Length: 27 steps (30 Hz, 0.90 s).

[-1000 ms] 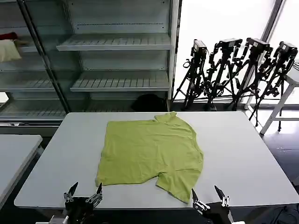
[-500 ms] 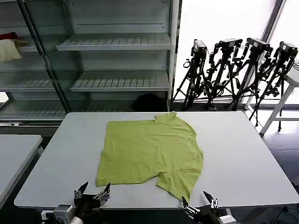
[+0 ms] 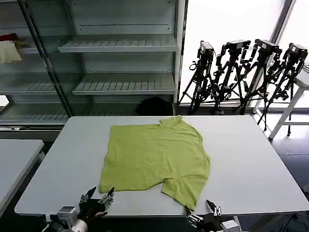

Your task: Fold and organize the clothes.

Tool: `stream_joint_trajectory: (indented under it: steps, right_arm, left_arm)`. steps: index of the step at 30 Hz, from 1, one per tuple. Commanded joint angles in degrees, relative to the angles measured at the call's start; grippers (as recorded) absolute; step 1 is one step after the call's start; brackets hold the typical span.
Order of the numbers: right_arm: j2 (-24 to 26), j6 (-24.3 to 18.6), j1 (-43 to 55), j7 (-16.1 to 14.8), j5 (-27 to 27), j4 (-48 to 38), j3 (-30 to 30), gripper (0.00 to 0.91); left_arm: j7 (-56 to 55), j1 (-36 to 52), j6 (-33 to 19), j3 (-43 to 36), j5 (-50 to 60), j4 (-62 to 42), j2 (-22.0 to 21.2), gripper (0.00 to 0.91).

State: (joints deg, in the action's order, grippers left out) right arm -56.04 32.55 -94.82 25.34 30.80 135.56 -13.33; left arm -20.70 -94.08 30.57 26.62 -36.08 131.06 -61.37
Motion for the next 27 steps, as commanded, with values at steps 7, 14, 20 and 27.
stream_joint_trajectory:
  steps: [7, 14, 20, 27]
  right_arm:
    - [-0.9, 0.6, 3.0, 0.7, 0.1, -1.0, 1.1, 0.433]
    - [-1.5, 0.5, 4.0, 1.1, -0.1, -1.7, 2.0, 0.0]
    - [-1.7, 0.5, 4.3, 1.2, 0.0, -1.9, 2.2, 0.0]
    - [-1.7, 0.3, 4.3, 1.0, -0.3, -1.2, 1.9, 0.0]
  left_arm:
    - [0.4, 1.3, -0.2, -0.1, -1.2, -2.2, -0.1, 0.292]
    - [0.4, 1.4, -0.3, -0.2, -1.2, -2.6, -0.2, 0.02]
    - [0.6, 1.4, -0.4, -0.3, -1.0, -2.7, -0.2, 0.01]
    - [0.7, 1.2, -1.7, -0.3, -0.7, -2.5, 0.1, 0.01]
